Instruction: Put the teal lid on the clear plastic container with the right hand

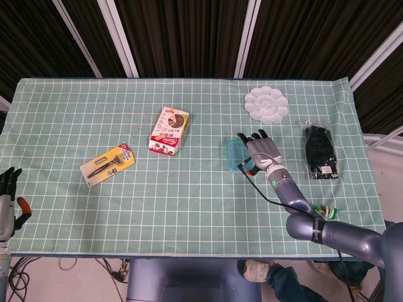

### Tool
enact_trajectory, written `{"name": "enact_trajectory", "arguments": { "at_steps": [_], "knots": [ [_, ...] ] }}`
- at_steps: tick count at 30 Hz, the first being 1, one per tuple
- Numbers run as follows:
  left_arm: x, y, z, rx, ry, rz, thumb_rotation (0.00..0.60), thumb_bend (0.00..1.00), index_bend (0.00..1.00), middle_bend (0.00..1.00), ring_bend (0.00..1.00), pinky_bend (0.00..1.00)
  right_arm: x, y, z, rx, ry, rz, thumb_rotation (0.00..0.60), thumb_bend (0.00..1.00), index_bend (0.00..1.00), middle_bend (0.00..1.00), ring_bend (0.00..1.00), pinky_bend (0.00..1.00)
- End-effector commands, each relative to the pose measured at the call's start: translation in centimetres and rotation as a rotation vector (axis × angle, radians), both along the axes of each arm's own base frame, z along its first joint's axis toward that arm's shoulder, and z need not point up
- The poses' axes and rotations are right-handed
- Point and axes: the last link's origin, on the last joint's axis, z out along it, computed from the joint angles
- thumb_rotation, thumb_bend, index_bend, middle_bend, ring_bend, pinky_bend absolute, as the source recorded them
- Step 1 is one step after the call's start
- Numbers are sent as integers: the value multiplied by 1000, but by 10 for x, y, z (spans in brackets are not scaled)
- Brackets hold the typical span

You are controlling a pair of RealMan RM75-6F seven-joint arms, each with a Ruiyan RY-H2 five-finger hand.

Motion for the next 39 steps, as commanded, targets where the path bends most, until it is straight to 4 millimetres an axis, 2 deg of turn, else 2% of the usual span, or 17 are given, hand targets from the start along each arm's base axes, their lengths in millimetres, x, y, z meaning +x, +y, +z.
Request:
{"name": "enact_trajectory", "arguments": {
  "at_steps": [1,31,39],
  "knots": [
    [0,0,0,-1,0,-1,600,794,61,0,0,0,0,0,-1,1,0,-1,600,269,0,492,148,0],
    [-1,0,0,-2,6,5,600,794,61,0,0,0,-4,9,2,13,8,-7,600,268,0,492,131,0],
    [-1,0,0,-4,5,5,600,794,61,0,0,0,-4,11,7,15,33,-12,600,268,0,374,80,0]
  ]
}}
